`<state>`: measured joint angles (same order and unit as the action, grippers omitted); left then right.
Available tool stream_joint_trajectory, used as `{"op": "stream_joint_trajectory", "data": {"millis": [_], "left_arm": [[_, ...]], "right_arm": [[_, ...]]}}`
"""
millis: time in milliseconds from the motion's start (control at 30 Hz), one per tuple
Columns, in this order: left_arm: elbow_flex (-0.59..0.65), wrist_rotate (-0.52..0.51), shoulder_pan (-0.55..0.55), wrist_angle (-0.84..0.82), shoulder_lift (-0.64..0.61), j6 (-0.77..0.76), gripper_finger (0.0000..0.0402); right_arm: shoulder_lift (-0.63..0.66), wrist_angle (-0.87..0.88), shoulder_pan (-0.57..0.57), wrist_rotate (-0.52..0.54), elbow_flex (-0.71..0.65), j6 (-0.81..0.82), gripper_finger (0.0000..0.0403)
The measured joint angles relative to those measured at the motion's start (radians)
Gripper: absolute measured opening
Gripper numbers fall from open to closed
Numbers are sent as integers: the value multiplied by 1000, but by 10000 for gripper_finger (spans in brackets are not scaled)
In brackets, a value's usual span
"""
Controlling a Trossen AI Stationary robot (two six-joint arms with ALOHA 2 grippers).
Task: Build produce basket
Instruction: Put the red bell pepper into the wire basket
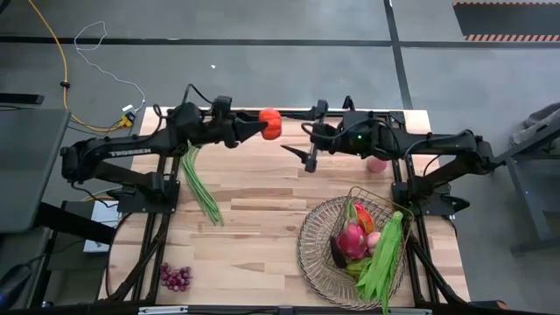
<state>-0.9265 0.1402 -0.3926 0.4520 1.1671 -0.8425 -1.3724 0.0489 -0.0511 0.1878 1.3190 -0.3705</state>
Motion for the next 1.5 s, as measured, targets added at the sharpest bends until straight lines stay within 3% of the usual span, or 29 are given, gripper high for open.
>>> {"op": "stream_joint_trajectory", "data": {"millis": [400,600,800,1067,1267,1400,1500], "left_arm": [[0,16,4,-25,-15,-44,299],[0,28,8,-23,-15,-60,299],[0,40,16,-23,-15,-112,299],[-1,7,64,-21,13,-202,299],[-1,13,66,-21,30,-257,299],[-1,24,67,-21,42,-303,299],[-2,28,74,-20,48,-333,299]], "right_arm": [[0,-17,7,-1,-1,78,368],[0,1,8,6,-2,69,396],[0,-16,23,14,-3,59,398],[7,23,34,9,-4,258,399],[6,-6,32,-20,-4,78,399],[5,-6,37,-114,-4,-61,399],[-5,-7,39,-92,-3,-99,399]]}}
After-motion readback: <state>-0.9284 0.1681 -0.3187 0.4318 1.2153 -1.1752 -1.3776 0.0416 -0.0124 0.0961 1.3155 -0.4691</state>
